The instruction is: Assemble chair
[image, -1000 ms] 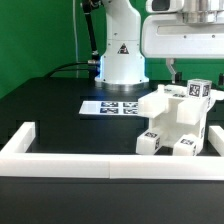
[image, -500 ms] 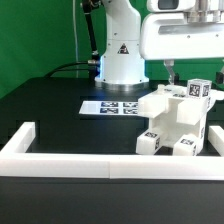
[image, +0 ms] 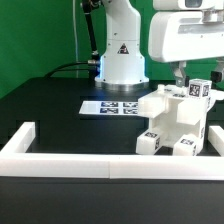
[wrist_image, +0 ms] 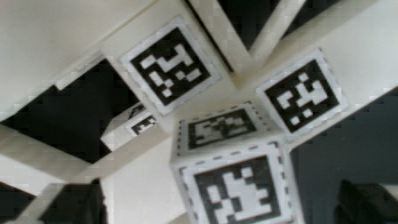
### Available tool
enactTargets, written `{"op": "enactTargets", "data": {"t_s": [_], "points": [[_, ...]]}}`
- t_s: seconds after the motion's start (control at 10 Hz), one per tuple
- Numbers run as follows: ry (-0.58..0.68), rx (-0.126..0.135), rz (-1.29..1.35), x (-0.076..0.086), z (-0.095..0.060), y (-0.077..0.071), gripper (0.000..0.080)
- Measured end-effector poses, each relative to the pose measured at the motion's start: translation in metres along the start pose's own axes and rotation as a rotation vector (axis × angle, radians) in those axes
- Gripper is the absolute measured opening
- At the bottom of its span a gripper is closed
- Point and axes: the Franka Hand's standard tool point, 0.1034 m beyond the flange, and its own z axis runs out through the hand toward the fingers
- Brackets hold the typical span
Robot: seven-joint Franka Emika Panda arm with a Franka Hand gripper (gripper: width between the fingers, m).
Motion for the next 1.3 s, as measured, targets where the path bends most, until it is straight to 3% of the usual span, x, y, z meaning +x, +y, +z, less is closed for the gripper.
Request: {"op": "enactTargets", "data": {"t_s": [0.1,0.4,1.3], "points": [[-0.001,0.0,0.0,-0.0003,0.0003,0.0005,0.0649],[-0.001,0.0,0.008,-0.0008,0.0004,0.0017,0.0286],[-0.001,0.0,0.66,-0.0009,0.0005,0.002,0.0288]]}}
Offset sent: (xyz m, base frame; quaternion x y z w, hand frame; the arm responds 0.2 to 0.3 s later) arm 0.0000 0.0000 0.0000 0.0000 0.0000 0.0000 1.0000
